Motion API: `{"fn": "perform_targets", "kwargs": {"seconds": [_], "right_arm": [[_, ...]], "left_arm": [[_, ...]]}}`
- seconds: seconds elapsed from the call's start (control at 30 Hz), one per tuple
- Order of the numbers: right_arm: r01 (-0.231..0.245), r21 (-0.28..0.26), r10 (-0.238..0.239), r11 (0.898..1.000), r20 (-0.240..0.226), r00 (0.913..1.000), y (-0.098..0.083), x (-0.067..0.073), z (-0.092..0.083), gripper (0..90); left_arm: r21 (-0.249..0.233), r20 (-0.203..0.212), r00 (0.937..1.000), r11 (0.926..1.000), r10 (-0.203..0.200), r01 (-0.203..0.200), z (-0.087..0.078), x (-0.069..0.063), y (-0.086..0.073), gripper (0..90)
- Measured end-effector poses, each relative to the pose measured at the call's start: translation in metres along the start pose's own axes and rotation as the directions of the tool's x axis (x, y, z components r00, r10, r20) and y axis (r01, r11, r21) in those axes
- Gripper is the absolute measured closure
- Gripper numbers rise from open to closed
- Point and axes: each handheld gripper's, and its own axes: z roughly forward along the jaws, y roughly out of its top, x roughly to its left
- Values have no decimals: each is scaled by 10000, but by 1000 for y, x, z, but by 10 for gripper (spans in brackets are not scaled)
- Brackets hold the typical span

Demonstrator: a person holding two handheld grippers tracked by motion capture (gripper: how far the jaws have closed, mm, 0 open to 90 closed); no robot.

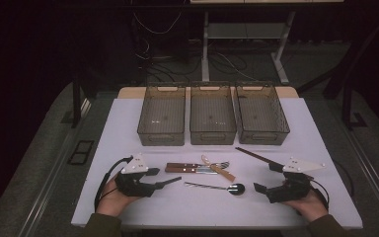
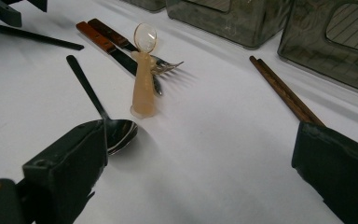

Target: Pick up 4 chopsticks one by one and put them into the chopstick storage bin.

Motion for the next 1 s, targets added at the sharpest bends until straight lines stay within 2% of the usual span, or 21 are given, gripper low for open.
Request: {"fn": "perform_targets", "kwargs": {"seconds": [0.17,0.3,0.4,0.47,0.73,1.0], "right_arm": [[67,-43,-67,10000,-8,10000,0,0,0,36],[71,-28,-71,10000,12,10000,1,0,0,36],[113,-64,-113,9999,12,9999,1,1,-1,36],[130,-40,-130,9999,27,9999,1,1,-1,36],[151,-45,-151,9999,20,9999,1,1,-1,36],[174,-22,-174,9998,24,9998,1,1,0,36]], "left_arm": [[42,-109,9998,9998,-172,173,-15,5,-14,533],[209,-172,9988,9987,-456,459,-22,11,-24,629],[330,-187,9987,9983,-476,482,-26,17,-30,704],[369,-128,9979,9973,-630,635,-27,20,-34,758],[530,164,9963,9951,-839,830,-28,25,-39,792],[895,295,9974,9940,-663,634,-24,25,-39,797]]}}
